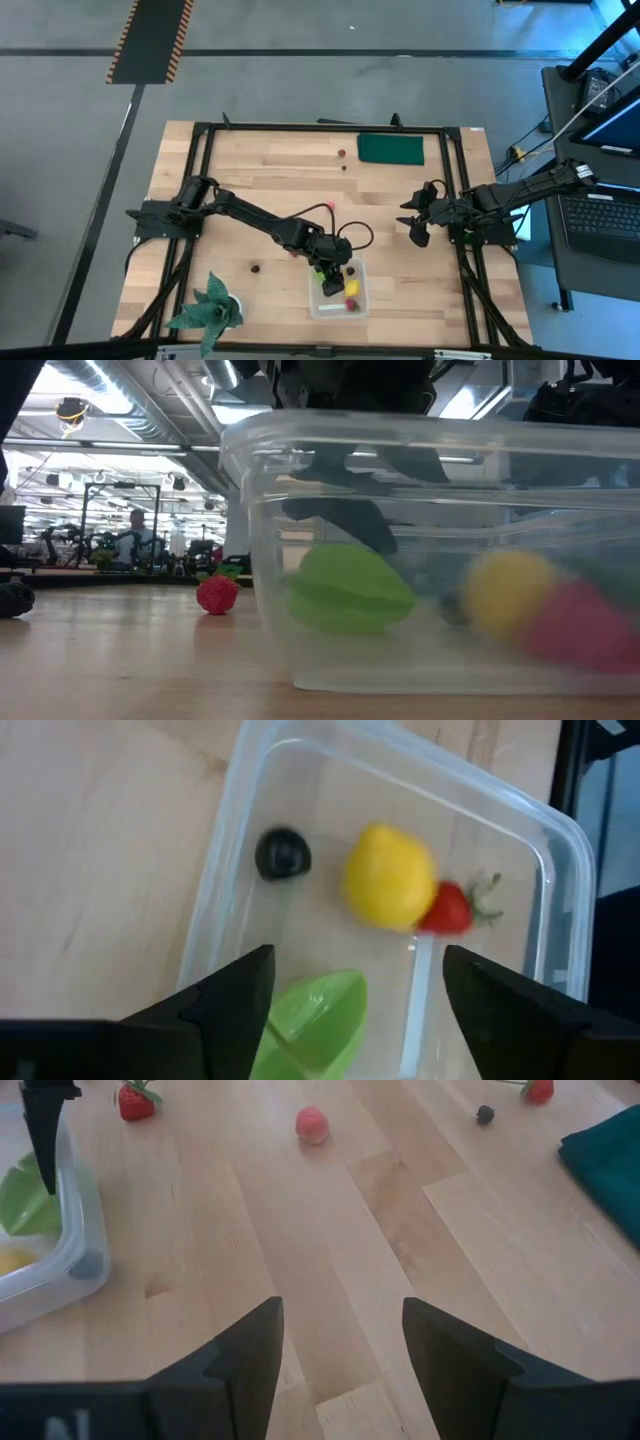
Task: Pick and placing Produce into tupperware
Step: Put the pink peach into the transparent bin
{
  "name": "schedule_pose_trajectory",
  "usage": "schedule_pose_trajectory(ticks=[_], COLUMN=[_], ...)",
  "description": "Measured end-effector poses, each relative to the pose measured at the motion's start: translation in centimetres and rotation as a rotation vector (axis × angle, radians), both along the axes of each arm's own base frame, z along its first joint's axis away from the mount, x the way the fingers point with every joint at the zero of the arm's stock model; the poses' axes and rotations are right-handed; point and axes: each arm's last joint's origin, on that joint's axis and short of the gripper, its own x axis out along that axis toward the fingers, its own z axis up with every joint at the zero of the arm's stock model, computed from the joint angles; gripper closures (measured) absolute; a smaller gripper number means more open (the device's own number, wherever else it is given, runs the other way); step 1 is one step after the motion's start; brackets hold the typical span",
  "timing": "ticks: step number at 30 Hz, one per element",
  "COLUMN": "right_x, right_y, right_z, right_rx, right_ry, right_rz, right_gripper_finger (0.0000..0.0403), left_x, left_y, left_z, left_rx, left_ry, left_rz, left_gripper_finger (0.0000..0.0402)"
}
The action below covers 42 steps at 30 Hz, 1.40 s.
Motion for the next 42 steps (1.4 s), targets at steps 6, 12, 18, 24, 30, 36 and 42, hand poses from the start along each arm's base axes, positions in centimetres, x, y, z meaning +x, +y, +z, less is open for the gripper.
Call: schedule_pose_trajectory(ticks=[6, 12, 18, 24, 30, 36, 42], right_x=[0.0, 0.4, 0.6, 0.7, 0.8, 0.8, 0.8], right_y=[0.0, 0.1, 0.2, 0.1, -0.1, -0.3, -0.5], right_z=[0.0, 0.4, 0.7, 0.8, 1.0, 1.2, 1.2], right_rx=[0.0, -0.004, -0.015, -0.015, -0.053, -0.064, -0.082], right_ry=[-0.001, -0.051, -0.086, -0.107, -0.144, -0.179, -0.2], right_rz=[0.0, 0.016, 0.031, 0.021, -0.064, -0.164, -0.226], right_gripper_finger=[0.0195, 0.0195, 0.0195, 0.0195, 0.0195, 0.0195, 0.0195], left_x=[0.1, -0.5, -0.9, -1.3, -1.8, -2.5, -3.1], left_y=[0.3, 1.8, 3.6, 5.1, 7.9, 10.7, 13.3], left_z=[1.3, 4.4, 6.8, 7.4, 7.7, 7.6, 7.3], left_rx=[0.03, 0.079, 0.085, 0.135, 0.163, 0.128, 0.119], left_ry=[-0.083, -0.166, -0.228, -0.223, -0.202, -0.156, -0.144], left_rz=[-0.05, -0.077, -0.046, -0.075, -0.176, -0.252, -0.35], left_gripper_finger=[0.0114, 0.0113, 0.0113, 0.0113, 0.0113, 0.0113, 0.0113])
